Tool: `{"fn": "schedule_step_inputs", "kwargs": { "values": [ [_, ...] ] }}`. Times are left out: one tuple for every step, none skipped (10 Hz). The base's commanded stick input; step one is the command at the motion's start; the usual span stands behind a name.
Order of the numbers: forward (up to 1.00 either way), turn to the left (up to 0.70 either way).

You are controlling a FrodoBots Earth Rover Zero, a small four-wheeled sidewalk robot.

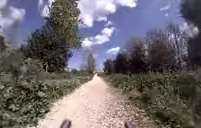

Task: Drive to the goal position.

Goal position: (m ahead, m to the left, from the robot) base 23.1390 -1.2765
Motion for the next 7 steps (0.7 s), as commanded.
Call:
{"fn": "schedule_step_inputs", "kwargs": {
  "values": [
    [0.85,0.0],
    [0.85,0.0],
    [0.85,0.0],
    [0.85,0.0],
    [0.85,0.0],
    [0.85,0.0],
    [0.85,0.0]
  ]
}}
